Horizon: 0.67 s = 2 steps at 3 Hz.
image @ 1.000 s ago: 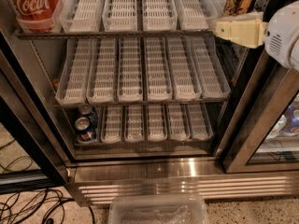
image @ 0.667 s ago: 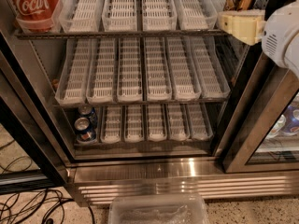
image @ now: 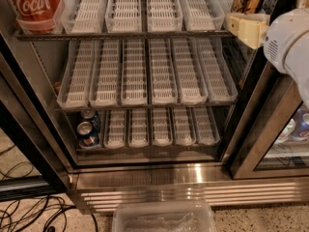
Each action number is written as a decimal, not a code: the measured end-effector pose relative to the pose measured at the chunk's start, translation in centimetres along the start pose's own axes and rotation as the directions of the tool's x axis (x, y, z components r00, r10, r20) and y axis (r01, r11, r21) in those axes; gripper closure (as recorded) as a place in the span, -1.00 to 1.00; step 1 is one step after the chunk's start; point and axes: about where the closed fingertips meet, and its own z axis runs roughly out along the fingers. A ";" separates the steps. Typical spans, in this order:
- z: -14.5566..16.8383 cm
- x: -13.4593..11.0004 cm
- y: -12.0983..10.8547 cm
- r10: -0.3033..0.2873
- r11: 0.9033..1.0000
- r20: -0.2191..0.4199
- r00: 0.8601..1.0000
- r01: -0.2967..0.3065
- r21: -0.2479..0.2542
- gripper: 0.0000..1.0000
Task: Pick orange can from top shelf of fridge
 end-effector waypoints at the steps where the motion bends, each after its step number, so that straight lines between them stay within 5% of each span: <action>1: 0.8 0.7 0.6 0.017 1.000 0.001 1.000 -0.017 -0.006 -0.52; 2: 0.8 0.7 0.7 0.016 1.000 0.001 1.000 -0.016 -0.007 -0.72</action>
Offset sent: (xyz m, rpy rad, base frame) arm 0.0071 0.0038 -0.0076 0.0157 0.0015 0.0061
